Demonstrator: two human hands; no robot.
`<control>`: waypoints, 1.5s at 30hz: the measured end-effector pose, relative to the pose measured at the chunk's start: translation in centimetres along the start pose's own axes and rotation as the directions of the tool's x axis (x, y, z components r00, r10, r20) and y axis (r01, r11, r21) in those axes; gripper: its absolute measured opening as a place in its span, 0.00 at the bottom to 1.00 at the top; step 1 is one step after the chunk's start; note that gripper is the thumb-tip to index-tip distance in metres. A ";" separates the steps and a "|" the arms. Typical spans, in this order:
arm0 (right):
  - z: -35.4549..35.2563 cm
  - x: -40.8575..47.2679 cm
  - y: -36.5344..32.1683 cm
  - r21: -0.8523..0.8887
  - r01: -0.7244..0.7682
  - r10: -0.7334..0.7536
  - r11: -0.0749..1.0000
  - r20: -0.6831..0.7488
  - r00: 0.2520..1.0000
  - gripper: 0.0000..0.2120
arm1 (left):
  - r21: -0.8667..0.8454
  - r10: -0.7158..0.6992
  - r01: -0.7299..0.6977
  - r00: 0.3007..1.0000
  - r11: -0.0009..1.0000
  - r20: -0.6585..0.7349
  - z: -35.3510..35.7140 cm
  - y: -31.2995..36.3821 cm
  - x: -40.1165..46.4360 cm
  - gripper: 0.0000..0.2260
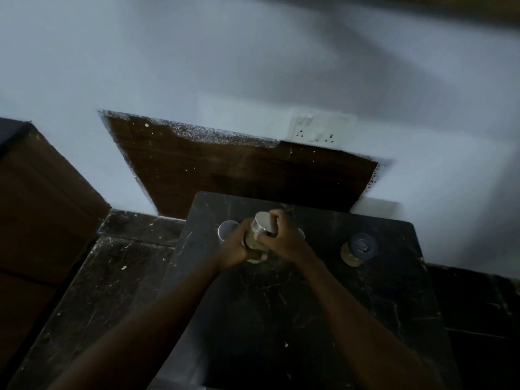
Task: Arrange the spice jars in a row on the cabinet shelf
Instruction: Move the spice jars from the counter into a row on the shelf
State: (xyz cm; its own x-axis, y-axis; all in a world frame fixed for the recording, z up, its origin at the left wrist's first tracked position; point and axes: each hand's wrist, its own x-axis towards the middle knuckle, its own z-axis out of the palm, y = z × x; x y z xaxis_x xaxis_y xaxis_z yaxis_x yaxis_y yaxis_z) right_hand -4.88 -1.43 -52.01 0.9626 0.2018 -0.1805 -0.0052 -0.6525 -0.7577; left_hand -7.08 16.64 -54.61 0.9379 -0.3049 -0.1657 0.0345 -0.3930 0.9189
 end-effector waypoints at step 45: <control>-48.2 13.1 -20.3 -0.206 0.420 -0.416 0.884 -0.757 0.504 0.36 | 0.240 0.593 -0.543 0.751 0.805 -0.290 -4.5 51.8 25.5 0.18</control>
State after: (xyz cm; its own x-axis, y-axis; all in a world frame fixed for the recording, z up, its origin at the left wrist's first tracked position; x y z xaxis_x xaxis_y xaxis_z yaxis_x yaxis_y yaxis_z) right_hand 20.93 -20.73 -8.72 0.6926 -0.1798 0.6985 0.4553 -0.6422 -0.6167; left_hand 20.24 -7.57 -9.59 0.8250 -0.2105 0.5245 -0.5643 -0.3588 0.7435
